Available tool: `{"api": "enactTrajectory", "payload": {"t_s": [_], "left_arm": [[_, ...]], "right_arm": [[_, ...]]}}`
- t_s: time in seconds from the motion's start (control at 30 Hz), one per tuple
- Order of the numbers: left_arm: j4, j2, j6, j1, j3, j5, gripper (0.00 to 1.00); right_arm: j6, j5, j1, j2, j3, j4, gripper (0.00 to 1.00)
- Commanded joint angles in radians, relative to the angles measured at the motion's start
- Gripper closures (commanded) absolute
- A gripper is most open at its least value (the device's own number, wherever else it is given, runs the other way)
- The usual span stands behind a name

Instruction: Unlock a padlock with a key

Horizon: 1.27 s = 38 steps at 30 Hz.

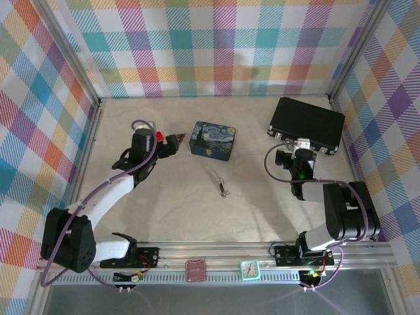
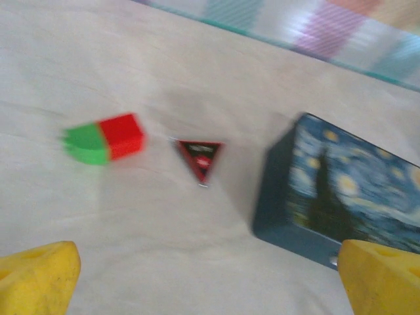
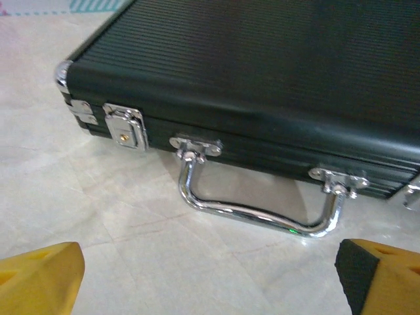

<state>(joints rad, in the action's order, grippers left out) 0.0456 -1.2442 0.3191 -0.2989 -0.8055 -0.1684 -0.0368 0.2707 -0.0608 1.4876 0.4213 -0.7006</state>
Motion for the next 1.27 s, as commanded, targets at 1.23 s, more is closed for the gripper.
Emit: {"api": "enactTrajectory", "payload": {"t_s": [1.23], "left_arm": [[-0.949, -0.331, -0.307, 0.231, 0.42, -0.036, 0.0]], "right_arm": [[0.003, -0.153, 0.029, 0.045, -0.024, -0.152, 0.01]]}}
